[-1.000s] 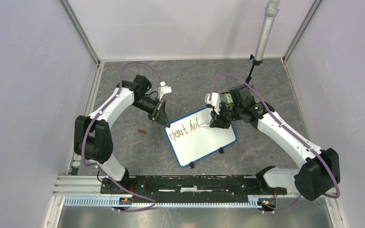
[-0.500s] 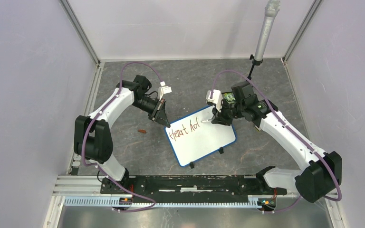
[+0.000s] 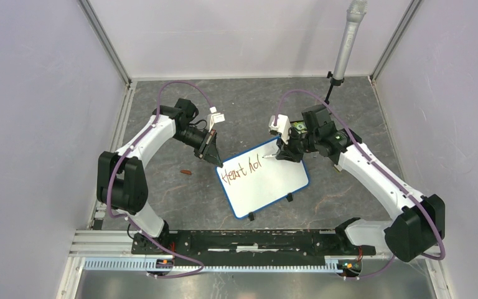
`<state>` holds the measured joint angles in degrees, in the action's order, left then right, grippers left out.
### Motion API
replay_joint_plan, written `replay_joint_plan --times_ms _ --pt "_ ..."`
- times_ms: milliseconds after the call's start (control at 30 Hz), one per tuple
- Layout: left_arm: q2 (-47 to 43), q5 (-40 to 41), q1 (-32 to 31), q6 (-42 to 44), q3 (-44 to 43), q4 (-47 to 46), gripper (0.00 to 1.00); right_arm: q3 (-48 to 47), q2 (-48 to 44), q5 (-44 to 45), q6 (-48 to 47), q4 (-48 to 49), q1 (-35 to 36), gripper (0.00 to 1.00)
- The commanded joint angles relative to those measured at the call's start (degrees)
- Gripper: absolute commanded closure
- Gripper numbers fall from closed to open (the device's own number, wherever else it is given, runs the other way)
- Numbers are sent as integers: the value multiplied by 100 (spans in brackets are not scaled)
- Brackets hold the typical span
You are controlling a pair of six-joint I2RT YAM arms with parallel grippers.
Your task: Write a sentence on the whiteboard
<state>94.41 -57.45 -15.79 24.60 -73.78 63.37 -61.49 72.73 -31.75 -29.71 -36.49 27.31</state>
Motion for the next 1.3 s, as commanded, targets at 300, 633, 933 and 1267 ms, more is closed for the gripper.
replay_joint_plan --times_ms 300,633,933,1267 --pt "-44 23 -15 239 -40 98 98 120 34 -123 -11 182 39 100" --pt "-52 50 -20 229 -42 96 98 355 -44 53 -227 20 45 100" --pt "-53 41 -20 237 -36 94 98 -189 72 206 -111 60 -131 100" --pt "-60 59 -20 245 -31 91 98 -562 269 310 62 313 -192 100"
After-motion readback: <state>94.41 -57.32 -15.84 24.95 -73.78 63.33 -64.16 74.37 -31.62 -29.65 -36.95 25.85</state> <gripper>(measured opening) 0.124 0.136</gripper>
